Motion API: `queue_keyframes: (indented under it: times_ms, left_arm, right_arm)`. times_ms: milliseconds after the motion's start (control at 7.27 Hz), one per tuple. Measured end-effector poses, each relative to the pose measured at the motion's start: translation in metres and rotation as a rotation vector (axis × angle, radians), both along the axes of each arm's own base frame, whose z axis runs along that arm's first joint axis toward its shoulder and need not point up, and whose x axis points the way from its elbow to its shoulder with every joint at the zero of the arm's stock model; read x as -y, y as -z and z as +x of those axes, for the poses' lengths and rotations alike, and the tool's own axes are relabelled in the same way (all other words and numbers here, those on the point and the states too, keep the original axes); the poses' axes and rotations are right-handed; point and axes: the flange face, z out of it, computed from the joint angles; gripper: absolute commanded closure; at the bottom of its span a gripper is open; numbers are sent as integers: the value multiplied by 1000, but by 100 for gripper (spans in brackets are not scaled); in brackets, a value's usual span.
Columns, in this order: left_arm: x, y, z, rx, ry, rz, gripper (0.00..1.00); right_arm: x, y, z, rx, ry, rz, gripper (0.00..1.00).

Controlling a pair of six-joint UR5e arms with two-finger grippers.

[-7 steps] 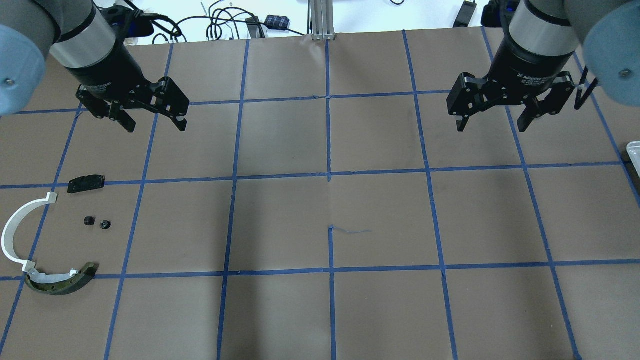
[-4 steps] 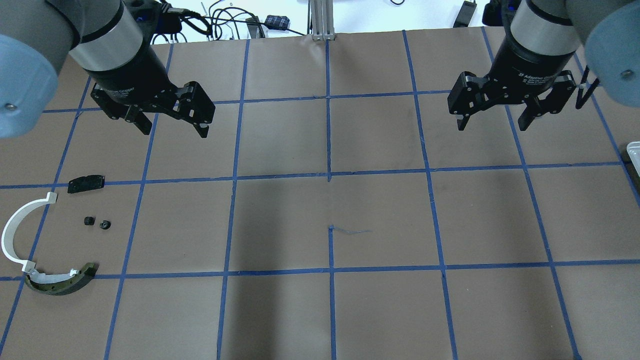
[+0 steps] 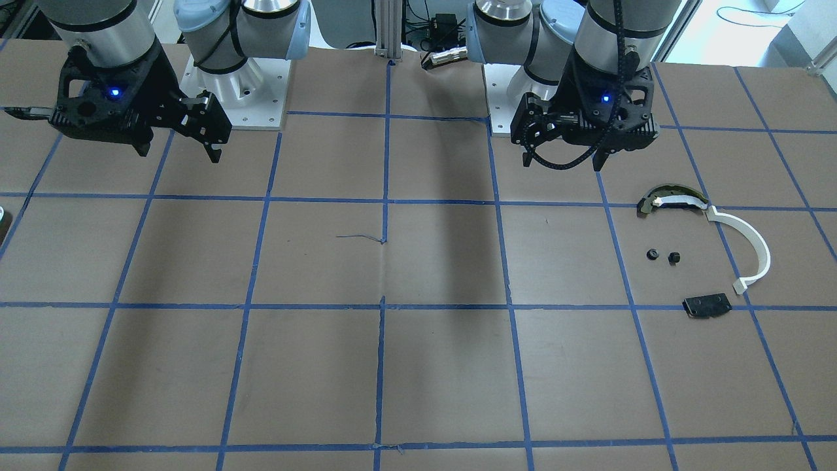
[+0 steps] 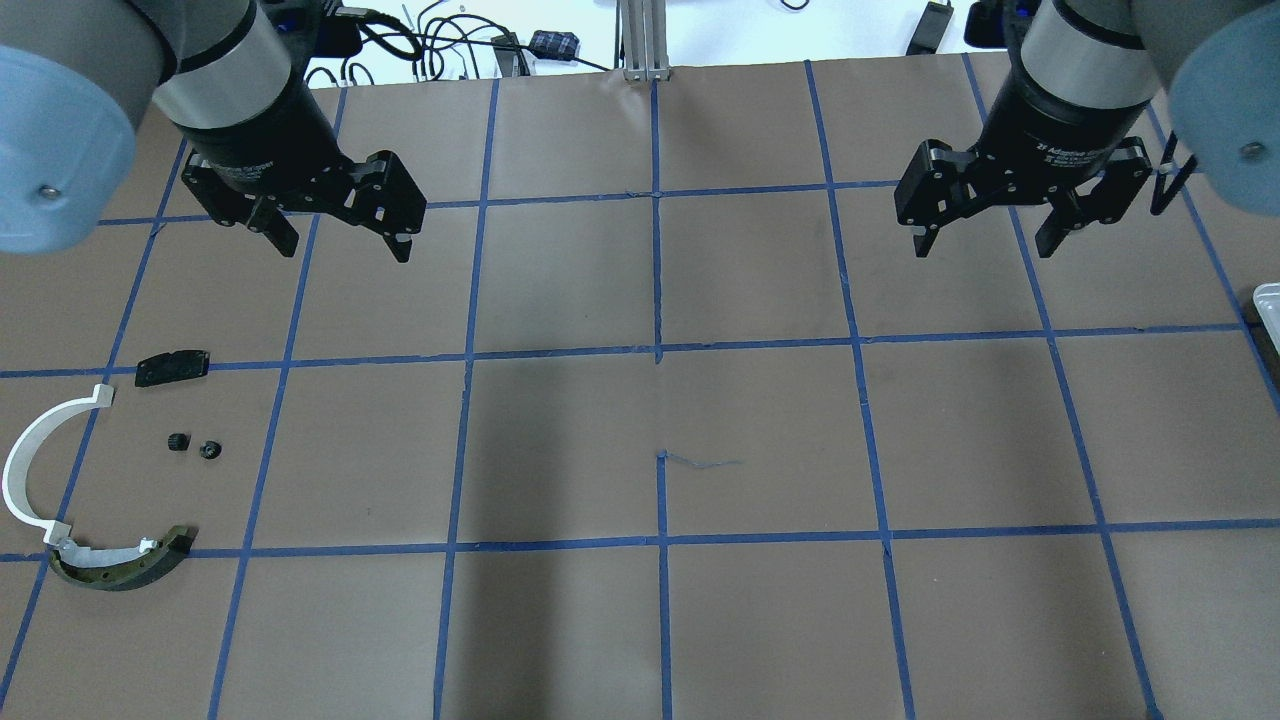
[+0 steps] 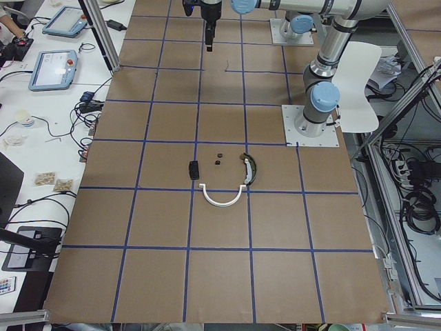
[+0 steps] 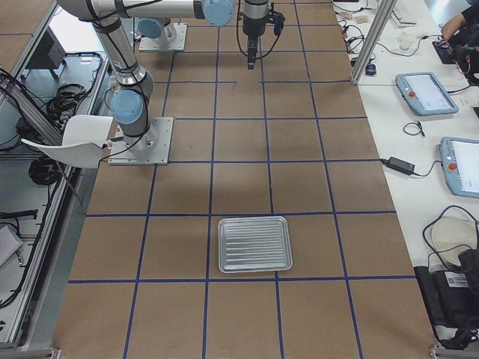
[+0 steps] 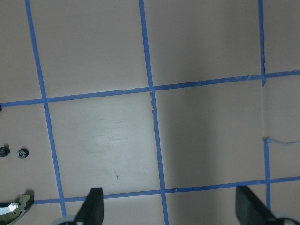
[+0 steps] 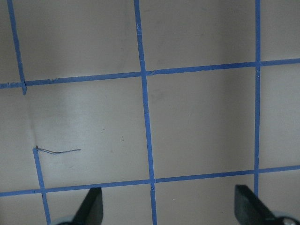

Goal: Place bearing gear from tray to pile

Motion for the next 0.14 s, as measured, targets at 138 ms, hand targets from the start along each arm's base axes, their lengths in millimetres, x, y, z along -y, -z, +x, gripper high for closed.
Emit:
queue_keyframes:
  times_ms: [138]
  left_arm:
    - [0,2,1,2,-2,5,0]
  right_arm:
    - [0,0,0,0,0,-1,0]
